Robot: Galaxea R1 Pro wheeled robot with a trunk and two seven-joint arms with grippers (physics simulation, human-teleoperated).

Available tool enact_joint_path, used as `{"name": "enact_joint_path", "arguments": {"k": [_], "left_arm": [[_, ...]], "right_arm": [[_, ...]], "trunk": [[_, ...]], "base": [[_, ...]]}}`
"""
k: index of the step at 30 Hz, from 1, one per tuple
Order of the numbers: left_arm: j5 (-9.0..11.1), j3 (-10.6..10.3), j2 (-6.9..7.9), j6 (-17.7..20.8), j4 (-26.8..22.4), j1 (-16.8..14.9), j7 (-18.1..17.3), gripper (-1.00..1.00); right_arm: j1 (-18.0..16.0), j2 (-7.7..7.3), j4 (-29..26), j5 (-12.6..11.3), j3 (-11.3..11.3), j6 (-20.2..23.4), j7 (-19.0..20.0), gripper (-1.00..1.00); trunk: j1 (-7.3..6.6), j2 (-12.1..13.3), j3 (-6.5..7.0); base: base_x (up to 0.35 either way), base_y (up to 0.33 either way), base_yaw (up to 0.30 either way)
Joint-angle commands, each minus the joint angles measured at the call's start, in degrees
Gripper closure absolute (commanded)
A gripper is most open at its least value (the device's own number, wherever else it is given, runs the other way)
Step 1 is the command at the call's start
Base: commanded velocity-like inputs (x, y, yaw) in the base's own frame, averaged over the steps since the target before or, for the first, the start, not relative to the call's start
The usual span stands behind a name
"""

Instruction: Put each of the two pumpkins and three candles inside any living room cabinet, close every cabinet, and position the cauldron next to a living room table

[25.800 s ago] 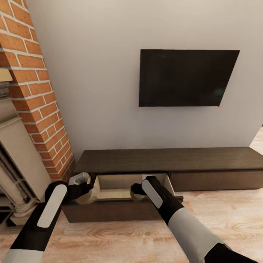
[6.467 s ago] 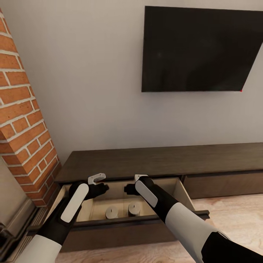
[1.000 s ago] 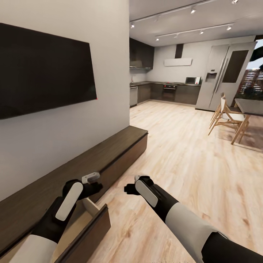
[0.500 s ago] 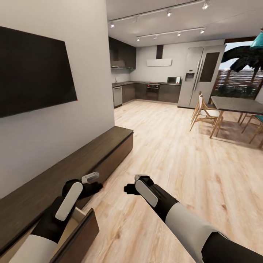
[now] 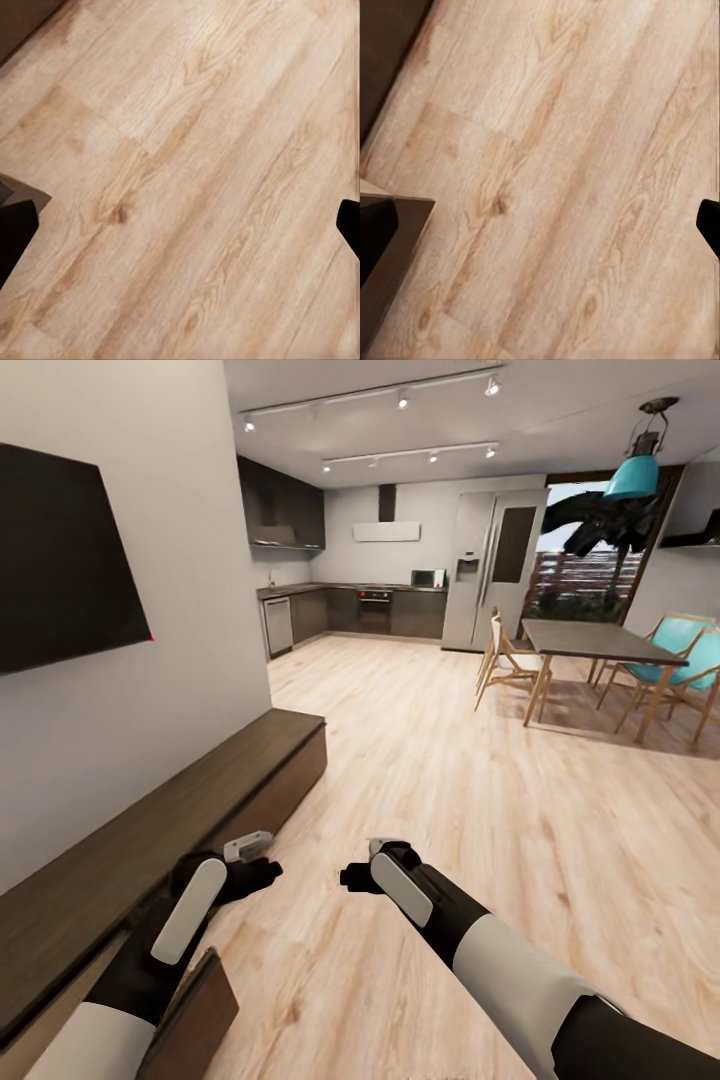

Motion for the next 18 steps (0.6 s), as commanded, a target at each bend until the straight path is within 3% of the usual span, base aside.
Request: {"name": "enact_joint_path", "arguments": {"k": [1, 18], "left_arm": [[0.6, -0.1, 0.07, 0.0, -0.1, 0.0, 0.6, -1.00], [0.6, -0.3, 0.07, 0.0, -0.1, 0.0, 0.6, -1.00]], "right_arm": [[-0.1, 0.00, 0.0, -0.6, 0.2, 0.0, -0.6, -1.00], [-0.1, -0.05, 0.0, -0.6, 0.1, 0.0, -0.5, -1.00]], "trunk": [[0.00, 0.0, -0.06], [0.00, 0.0, -0.06]], "base": [[0.000, 0.000, -0.280], [0.000, 0.000, -0.280]]}}
